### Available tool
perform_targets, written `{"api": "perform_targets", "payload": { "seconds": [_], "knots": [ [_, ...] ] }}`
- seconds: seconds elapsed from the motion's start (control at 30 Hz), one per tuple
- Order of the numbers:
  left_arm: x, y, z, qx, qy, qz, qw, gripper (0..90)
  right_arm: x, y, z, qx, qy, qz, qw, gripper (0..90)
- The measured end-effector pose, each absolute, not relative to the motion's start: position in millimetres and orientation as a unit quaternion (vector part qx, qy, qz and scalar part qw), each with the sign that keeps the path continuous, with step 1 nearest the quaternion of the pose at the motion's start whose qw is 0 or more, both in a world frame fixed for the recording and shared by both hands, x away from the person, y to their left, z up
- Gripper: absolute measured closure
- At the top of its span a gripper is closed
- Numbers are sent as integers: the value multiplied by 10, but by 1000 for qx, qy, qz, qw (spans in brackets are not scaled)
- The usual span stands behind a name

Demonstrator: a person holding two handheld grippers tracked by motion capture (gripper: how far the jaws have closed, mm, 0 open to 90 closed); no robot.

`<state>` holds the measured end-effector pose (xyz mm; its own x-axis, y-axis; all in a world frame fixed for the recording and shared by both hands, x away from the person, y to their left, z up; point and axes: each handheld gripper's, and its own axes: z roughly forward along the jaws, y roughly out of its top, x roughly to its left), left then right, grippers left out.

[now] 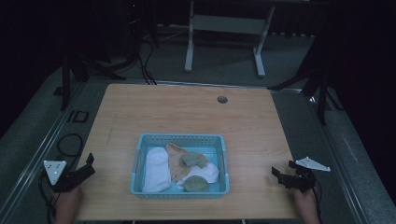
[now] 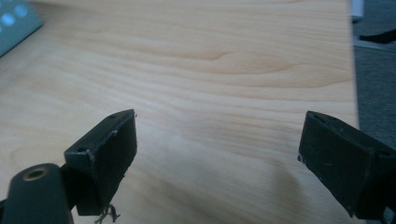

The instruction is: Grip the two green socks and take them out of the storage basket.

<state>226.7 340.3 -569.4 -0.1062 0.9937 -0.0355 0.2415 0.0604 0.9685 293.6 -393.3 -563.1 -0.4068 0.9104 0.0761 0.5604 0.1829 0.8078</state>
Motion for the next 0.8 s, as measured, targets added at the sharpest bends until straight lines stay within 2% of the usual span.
{"api": "perform_targets", "payload": {
  "seconds": [0.3,0.57,0.7,0.73,0.8],
  "knots": [
    [2267,3406,-5694,519,595,447,420,7,2913,-3883,-5589,411,792,425,153,121],
    [2268,3405,-5694,519,596,447,420,7,2927,-3815,-5554,365,826,411,123,123],
    [2267,3406,-5694,519,596,446,421,7,2948,-3778,-5504,359,829,418,94,118],
    [2266,3406,-5694,518,596,446,421,7,2955,-3742,-5481,358,833,414,73,118],
    [2266,3407,-5694,519,596,446,421,7,2948,-3687,-5464,352,844,396,81,129]
  ]
}}
